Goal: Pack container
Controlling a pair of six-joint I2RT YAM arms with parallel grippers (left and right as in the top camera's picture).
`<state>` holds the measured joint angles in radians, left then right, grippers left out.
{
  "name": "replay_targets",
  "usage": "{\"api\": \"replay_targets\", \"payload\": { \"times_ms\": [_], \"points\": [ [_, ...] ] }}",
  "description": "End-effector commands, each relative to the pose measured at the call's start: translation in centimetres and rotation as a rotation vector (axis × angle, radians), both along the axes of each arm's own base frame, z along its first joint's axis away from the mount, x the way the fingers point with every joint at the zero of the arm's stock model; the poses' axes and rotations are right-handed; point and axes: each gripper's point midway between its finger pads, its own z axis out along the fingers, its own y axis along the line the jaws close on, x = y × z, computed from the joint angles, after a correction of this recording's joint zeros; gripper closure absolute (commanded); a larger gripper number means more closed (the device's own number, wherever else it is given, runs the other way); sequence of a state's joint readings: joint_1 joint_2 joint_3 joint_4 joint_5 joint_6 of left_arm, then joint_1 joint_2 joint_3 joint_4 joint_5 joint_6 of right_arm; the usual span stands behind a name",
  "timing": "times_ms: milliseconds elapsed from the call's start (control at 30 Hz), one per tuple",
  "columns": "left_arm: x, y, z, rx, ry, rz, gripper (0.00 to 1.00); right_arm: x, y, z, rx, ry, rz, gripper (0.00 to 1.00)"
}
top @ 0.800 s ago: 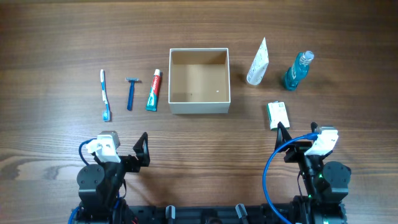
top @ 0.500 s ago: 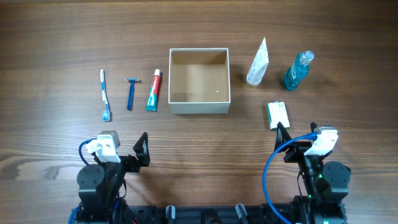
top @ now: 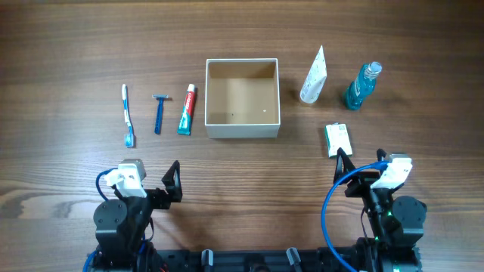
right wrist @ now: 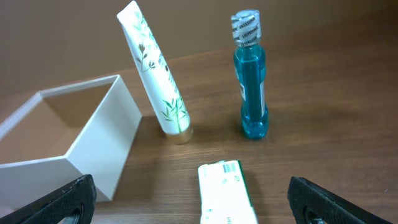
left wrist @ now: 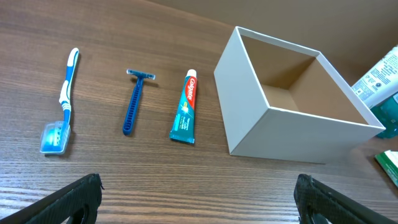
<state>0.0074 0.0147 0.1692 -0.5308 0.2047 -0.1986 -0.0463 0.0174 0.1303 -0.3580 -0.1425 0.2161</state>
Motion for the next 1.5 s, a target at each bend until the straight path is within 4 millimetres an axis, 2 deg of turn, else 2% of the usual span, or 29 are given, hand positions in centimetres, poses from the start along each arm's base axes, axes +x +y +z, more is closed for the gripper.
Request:
{"api": "replay_targets", "payload": {
  "times_ms": [0, 67, 233, 367, 533, 700, 833, 933, 1067, 1100, 1233, 1400, 1467],
  "points": [
    [-0.2, -0.9, -1.0, -0.008, 0.022, -0.055, 0.00, -0.1, 0.8, 0.0, 0.173, 0.016, 0.003, 0.00],
    [-0.2, -0.9, -1.0, -0.008, 0.022, -0.055, 0.00, -0.2, 1.8, 0.1, 0.223, 0.025, 0.050, 0.00],
    [-0.2, -0.9, -1.0, -0.008, 0.022, -0.055, 0.00, -1.1, 4.7, 0.7, 0.225, 0.026, 0.233, 0.00],
    [-0.2, -0.9, -1.0, -0.008, 0.022, -0.055, 0.00, -1.6, 5.0, 3.7, 0.206, 0.002, 0.258, 0.00],
    [-0.2, -0.9, -1.0, -0.008, 0.022, -0.055, 0.00, -1.7, 4.7, 8.8, 0.144, 0.015, 0.253, 0.00],
    [-0.2, -0.9, -1.0, -0.008, 0.022, -0.055, 0.00, -0.3, 3.2, 12.7, 0.055, 0.143, 0.183, 0.00],
    [-0.2, -0.9, -1.0, -0.008, 0.022, -0.055, 0.00, 1.2, 2.1, 13.7, 0.024, 0.329, 0.133, 0.00],
    [-0.2, -0.9, -1.0, -0.008, 0.022, -0.055, 0.00, 2.6, 2.1, 14.4, 0.021, 0.428, 0.143, 0.00],
    [-0.2, -0.9, -1.0, -0.008, 0.022, -0.055, 0.00, 5.1, 3.8, 15.8, 0.071, 0.465, 0.245, 0.00],
    [-0.2, -0.9, -1.0, -0.008, 0.022, -0.055, 0.00, 6.4, 3.5, 15.8, 0.043, 0.472, 0.243, 0.00],
    [-0.2, -0.9, -1.0, -0.008, 0.022, -0.055, 0.00, 9.6, 0.4, 14.4, -0.029, 0.533, 0.081, 0.00],
    [-0.2, -0.9, -1.0, -0.008, 0.022, -0.055, 0.00, 12.0, -2.2, 11.1, -0.056, 0.646, -0.071, 0.00],
    [-0.2, -0.9, -1.0, -0.008, 0.022, -0.055, 0.00, 12.9, -2.6, 10.1, -0.057, 0.666, -0.080, 0.00]
  ]
}}
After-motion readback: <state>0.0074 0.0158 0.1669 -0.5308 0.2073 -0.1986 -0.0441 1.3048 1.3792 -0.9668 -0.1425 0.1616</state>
